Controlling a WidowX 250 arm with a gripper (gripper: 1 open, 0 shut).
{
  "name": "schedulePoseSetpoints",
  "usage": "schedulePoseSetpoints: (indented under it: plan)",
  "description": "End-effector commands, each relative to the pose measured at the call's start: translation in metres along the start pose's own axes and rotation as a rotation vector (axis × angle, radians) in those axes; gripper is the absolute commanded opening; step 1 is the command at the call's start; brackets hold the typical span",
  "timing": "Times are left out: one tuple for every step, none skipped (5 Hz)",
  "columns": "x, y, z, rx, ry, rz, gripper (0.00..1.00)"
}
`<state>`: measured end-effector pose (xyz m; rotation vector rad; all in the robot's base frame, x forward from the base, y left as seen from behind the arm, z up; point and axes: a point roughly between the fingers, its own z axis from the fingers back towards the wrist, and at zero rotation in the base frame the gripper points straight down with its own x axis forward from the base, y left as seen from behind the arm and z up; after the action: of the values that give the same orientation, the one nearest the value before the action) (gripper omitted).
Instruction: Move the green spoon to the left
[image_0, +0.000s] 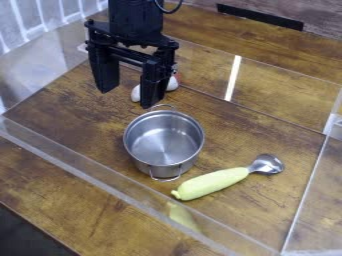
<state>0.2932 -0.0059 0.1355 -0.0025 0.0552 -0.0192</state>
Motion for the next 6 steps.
schedulePoseSetpoints:
  plan:
    - [0.003,-0.006,-0.015,-0.008,0.029,0.008,1.0]
    - [0.005,-0.018,-0.027,-0.011,0.028,-0.076,1.0]
    - [0.003,-0.052,-0.039,-0.006,0.006,-0.294,1.0]
    - [0.003,-0.08,-0.052,0.007,-0.024,-0.466,1.0]
    - [0.005,-0.096,-0.064,0.003,-0.043,-0.576,1.0]
    - [0.018,-0.102,-0.068,-0.01,-0.063,-0.607,1.0]
